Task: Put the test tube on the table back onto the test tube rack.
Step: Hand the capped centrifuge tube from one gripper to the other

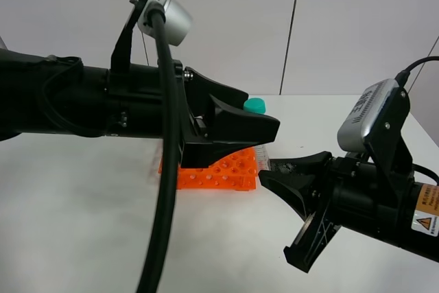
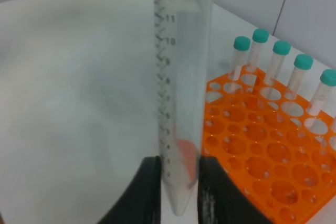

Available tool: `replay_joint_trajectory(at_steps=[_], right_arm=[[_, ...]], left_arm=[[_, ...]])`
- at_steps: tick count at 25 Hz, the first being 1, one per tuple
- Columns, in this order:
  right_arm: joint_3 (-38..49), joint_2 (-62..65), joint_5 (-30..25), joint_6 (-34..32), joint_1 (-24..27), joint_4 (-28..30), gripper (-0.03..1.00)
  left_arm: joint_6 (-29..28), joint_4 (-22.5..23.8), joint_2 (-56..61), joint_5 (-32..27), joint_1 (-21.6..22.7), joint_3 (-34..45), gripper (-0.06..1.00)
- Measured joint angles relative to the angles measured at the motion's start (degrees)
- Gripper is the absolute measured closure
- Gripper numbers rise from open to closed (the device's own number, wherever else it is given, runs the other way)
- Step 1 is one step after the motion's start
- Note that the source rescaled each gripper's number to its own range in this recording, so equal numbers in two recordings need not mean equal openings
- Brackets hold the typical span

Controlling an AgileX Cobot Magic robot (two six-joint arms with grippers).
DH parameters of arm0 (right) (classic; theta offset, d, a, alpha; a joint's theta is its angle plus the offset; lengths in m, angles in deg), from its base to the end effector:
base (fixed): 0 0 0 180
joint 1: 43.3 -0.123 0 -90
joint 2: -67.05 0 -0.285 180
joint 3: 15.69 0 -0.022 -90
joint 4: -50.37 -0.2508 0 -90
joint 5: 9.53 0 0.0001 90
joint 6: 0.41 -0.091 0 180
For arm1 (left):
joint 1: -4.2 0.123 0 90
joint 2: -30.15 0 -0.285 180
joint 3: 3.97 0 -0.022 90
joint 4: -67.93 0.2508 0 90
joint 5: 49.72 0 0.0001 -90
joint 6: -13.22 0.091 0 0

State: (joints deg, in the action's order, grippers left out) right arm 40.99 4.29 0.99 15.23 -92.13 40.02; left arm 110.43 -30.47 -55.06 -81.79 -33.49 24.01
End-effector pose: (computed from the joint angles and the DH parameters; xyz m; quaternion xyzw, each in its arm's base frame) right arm 0.1238 0.1371 0.2424 -0.3631 0.7291 0.2019 0.5439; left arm 0.1994 -0.2146 0.3046 0.3872 0.6938 -0.4024 0.4548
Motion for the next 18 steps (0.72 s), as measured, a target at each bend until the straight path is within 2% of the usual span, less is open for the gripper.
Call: replay_joint_trajectory(at_steps=[5, 8, 18], right_arm=[[0.0, 0.0, 0.0, 0.06, 0.0, 0.0, 0.75], [0.0, 0.0, 0.0, 0.18, 0.0, 0.11, 0.75], [0.0, 0.0, 0.0, 0.18, 0.0, 0.11, 0.75]], left_arm=[[0.12, -0.29, 0.0, -0.15, 0.0, 0.0, 0.76], [0.17, -0.31, 0.0, -0.71, 0.0, 0.0, 0.92], [1.68, -0.37, 0.0, -1.12, 0.0, 0.0, 0.94]])
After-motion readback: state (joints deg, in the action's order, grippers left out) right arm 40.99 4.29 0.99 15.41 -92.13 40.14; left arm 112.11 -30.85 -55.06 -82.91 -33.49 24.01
